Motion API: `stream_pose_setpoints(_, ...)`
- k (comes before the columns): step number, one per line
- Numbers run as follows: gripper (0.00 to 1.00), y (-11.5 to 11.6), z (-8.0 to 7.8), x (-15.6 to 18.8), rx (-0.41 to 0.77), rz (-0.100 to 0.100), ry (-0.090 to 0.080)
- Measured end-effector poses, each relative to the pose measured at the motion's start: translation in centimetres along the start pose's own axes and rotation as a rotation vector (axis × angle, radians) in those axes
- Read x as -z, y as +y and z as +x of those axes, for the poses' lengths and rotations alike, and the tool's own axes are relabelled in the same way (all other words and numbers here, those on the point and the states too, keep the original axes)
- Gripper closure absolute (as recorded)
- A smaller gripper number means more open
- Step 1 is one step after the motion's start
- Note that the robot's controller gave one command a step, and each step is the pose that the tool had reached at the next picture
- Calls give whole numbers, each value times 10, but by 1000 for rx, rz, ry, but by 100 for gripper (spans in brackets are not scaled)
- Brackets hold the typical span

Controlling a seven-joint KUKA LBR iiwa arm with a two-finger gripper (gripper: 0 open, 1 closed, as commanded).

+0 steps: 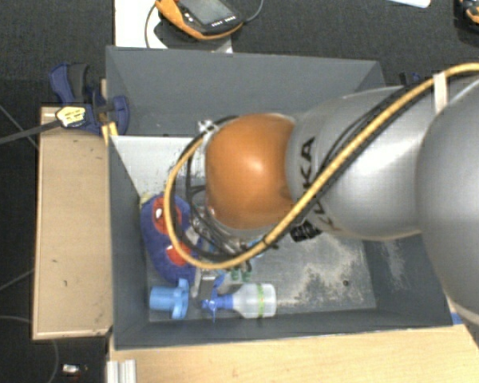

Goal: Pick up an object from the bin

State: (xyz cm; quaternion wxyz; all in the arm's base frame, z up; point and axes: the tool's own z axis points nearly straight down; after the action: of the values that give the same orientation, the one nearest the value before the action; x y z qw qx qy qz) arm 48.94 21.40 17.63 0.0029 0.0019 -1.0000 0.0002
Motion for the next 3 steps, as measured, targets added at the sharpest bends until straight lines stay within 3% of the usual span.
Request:
stream_pose_setpoints(1,0,-1,-2,4,-5,-2,-7)
stream_pose_setpoints(2,0,1,1,-15,-93,-3,-9)
stream_pose_setpoints(3,0,13,5,-34,-87,-1,-5)
